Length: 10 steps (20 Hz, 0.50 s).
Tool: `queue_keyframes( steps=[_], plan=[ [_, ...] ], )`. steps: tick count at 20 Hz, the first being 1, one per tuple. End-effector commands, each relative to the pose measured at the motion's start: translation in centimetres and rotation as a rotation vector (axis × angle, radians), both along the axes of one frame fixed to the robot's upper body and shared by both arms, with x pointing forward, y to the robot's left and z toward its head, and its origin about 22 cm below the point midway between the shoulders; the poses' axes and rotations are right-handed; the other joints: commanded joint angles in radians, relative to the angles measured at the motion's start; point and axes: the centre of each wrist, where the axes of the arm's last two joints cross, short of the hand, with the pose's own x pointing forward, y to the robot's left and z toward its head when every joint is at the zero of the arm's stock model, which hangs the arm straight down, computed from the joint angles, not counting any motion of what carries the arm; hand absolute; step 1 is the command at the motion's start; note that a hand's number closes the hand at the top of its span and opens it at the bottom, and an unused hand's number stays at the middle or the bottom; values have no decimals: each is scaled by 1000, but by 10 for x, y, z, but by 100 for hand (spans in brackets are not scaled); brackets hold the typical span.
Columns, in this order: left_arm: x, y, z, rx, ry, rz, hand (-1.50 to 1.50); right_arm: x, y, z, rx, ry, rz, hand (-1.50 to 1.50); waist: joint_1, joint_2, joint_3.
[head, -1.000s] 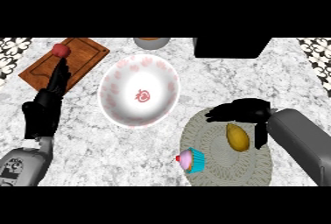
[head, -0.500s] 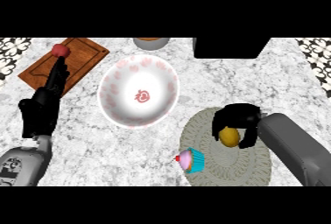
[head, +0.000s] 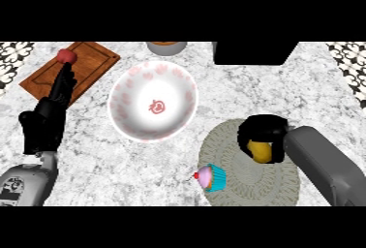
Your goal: Pick the lemon from the placemat and place it in the bowl
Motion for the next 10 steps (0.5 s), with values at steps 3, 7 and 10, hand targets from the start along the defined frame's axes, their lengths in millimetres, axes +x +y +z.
queue_keyframes(
  steps=[3, 7, 10],
  plan=[
    [0, 0, -1, 20, 6, 1, 0, -35, 163, -24, 85, 80, -167, 150, 3, -12, 0],
    [-1, 0, -5, 17, 25, -2, 0, -39, 168, -25, 62, 75, -315, 150, 12, -22, -1],
    [0, -4, -7, 4, 33, -18, 0, -37, 176, -10, 94, 31, -434, 150, 31, -27, 1]
  ],
)
